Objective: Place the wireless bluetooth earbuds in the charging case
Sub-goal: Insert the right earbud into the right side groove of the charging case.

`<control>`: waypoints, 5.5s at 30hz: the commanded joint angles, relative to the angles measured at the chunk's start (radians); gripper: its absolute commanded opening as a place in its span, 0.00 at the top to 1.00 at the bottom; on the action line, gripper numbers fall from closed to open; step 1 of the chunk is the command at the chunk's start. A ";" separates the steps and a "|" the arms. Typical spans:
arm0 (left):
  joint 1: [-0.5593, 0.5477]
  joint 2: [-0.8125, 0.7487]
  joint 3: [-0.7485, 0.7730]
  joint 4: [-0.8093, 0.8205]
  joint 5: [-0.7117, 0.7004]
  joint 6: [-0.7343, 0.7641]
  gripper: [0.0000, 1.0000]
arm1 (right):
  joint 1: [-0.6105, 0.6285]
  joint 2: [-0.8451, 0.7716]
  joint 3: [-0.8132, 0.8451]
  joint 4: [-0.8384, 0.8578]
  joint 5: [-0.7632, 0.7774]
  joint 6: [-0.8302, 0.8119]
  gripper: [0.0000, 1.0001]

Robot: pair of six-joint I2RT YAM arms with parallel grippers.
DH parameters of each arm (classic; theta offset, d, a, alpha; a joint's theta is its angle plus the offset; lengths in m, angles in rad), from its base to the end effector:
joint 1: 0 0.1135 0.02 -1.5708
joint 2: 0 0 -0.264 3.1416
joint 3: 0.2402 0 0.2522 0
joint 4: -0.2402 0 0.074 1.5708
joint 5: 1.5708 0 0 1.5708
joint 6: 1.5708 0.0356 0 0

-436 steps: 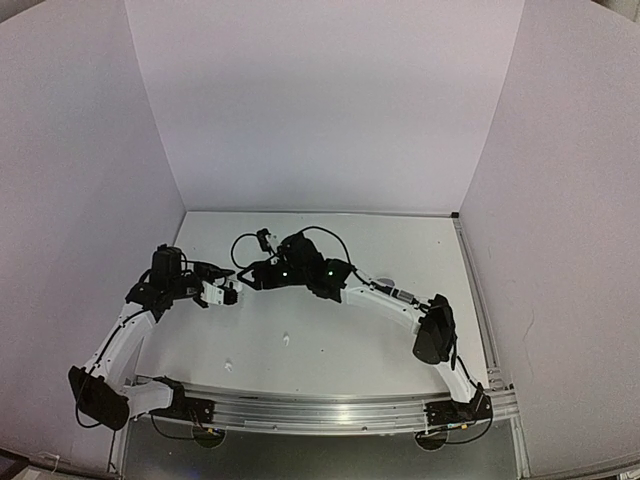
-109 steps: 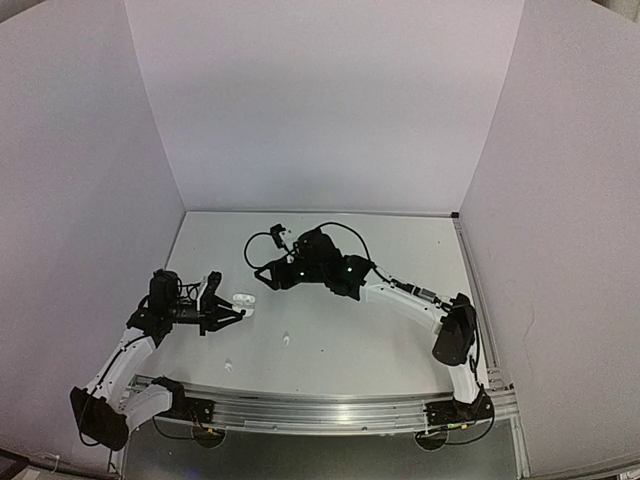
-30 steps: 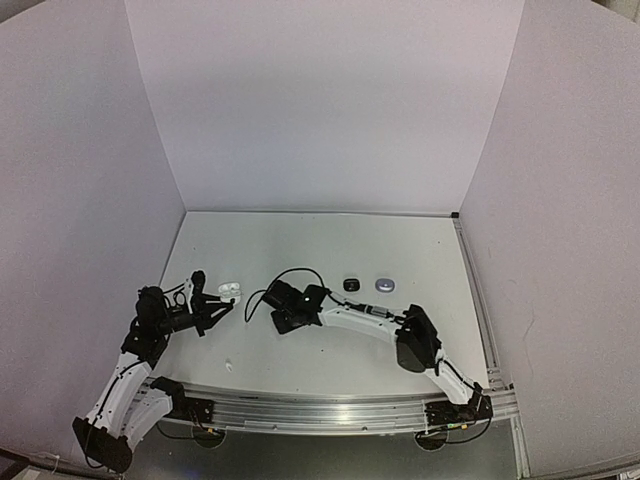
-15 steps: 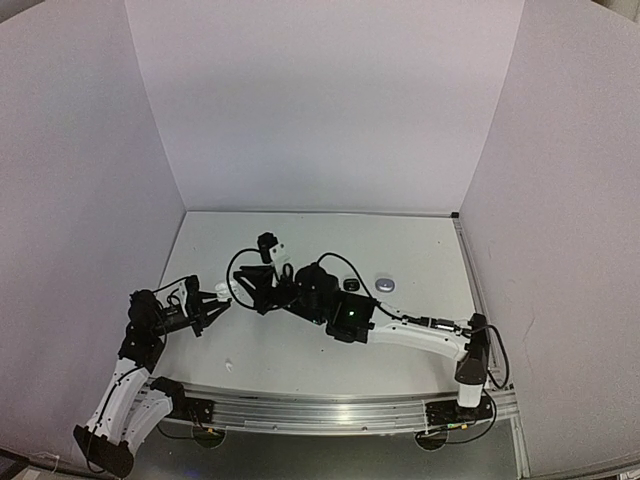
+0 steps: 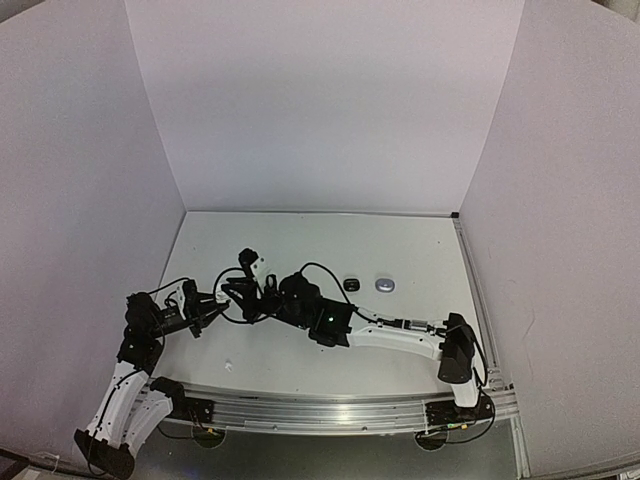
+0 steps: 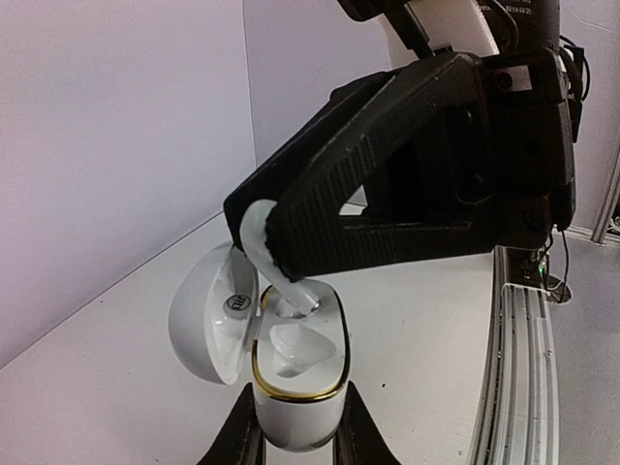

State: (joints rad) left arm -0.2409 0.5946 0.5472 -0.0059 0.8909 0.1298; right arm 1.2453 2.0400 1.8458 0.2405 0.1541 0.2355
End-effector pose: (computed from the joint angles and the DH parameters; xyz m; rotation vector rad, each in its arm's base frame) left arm 0.1343 -0.0615 0.3046 0.9542 1.3641 -0.8028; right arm 0.1652 0.4723 0.3656 -0.6678 1.4787 1.0505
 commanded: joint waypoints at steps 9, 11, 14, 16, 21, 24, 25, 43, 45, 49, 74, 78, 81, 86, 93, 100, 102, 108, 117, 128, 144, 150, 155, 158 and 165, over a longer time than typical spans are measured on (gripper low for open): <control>0.004 0.002 0.017 0.072 0.036 -0.028 1.00 | 0.006 -0.040 -0.026 0.074 0.084 -0.120 1.00; 0.004 0.002 0.017 0.077 0.028 -0.046 1.00 | 0.013 -0.043 -0.042 0.108 0.104 -0.154 1.00; 0.004 -0.002 0.015 0.077 0.014 -0.065 1.00 | 0.024 -0.056 -0.085 0.186 0.154 -0.180 1.00; 0.004 -0.005 0.014 0.070 0.004 -0.060 1.00 | 0.027 -0.061 -0.097 0.214 0.173 -0.182 1.00; 0.004 -0.001 0.019 0.059 0.000 -0.039 1.00 | 0.030 -0.063 -0.109 0.234 0.206 -0.183 1.00; 0.004 0.001 0.019 0.052 -0.001 -0.037 1.00 | 0.029 -0.074 -0.117 0.245 0.228 -0.176 1.00; 0.004 0.003 0.019 0.049 -0.002 -0.035 1.00 | 0.029 -0.078 -0.117 0.247 0.232 -0.174 1.00; 0.004 0.022 0.032 0.056 -0.022 -0.060 1.00 | 0.030 -0.068 -0.130 0.244 0.207 -0.157 1.00; 0.004 0.022 0.033 0.058 -0.023 -0.062 1.00 | 0.030 -0.069 -0.136 0.239 0.214 -0.156 1.00; 0.004 0.024 0.036 0.057 -0.018 -0.052 1.00 | 0.029 -0.056 -0.130 0.218 0.207 -0.155 1.00; 0.004 0.021 0.039 0.059 -0.047 -0.044 1.00 | 0.029 0.042 -0.040 0.178 0.267 -0.168 1.00; 0.004 0.015 0.037 0.056 -0.059 -0.045 1.00 | 0.029 0.029 -0.065 0.177 0.274 -0.187 1.00; 0.003 0.015 0.037 0.064 -0.065 -0.058 1.00 | 0.029 0.021 -0.083 0.177 0.280 -0.217 1.00; 0.004 0.021 0.032 0.101 -0.069 -0.102 1.00 | 0.037 0.042 -0.069 0.178 0.287 -0.271 1.00; 0.004 0.015 0.024 0.122 -0.083 -0.078 1.00 | 0.059 0.098 -0.016 0.178 0.327 -0.327 1.00; 0.004 0.004 0.015 0.130 -0.120 -0.060 1.00 | 0.066 0.099 -0.031 0.178 0.319 -0.353 0.99; 0.004 0.004 0.014 0.130 -0.136 -0.061 1.00 | 0.066 0.097 -0.036 0.177 0.321 -0.352 0.95; 0.004 0.016 0.019 0.129 -0.138 -0.064 1.00 | 0.066 0.106 -0.025 0.172 0.316 -0.353 0.87; 0.003 0.025 0.020 0.106 -0.121 -0.058 1.00 | 0.066 0.115 0.013 0.145 0.278 -0.353 0.84; 0.004 0.030 0.025 0.077 -0.079 -0.030 1.00 | 0.066 0.126 0.068 0.083 0.293 -0.327 0.82; 0.004 0.038 0.032 0.063 -0.035 -0.027 1.00 | 0.066 0.158 0.183 -0.044 0.357 -0.284 0.78; 0.003 0.045 0.031 0.067 -0.035 -0.063 1.00 | 0.066 0.159 0.209 -0.070 0.341 -0.274 0.75; 0.004 0.054 0.028 0.072 -0.049 -0.092 1.00 | 0.066 0.144 0.206 -0.078 0.331 -0.258 0.70; 0.004 0.061 0.028 0.071 -0.048 -0.102 1.00 | 0.066 0.139 0.211 -0.080 0.320 -0.252 0.70; 0.003 0.066 0.024 0.075 -0.033 -0.121 1.00 | 0.066 0.139 0.231 -0.082 0.324 -0.255 0.66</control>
State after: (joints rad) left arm -0.2348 0.6619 0.5472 0.0273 0.8300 0.0331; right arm 1.3037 2.1773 2.0239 0.1612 0.4895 -0.0268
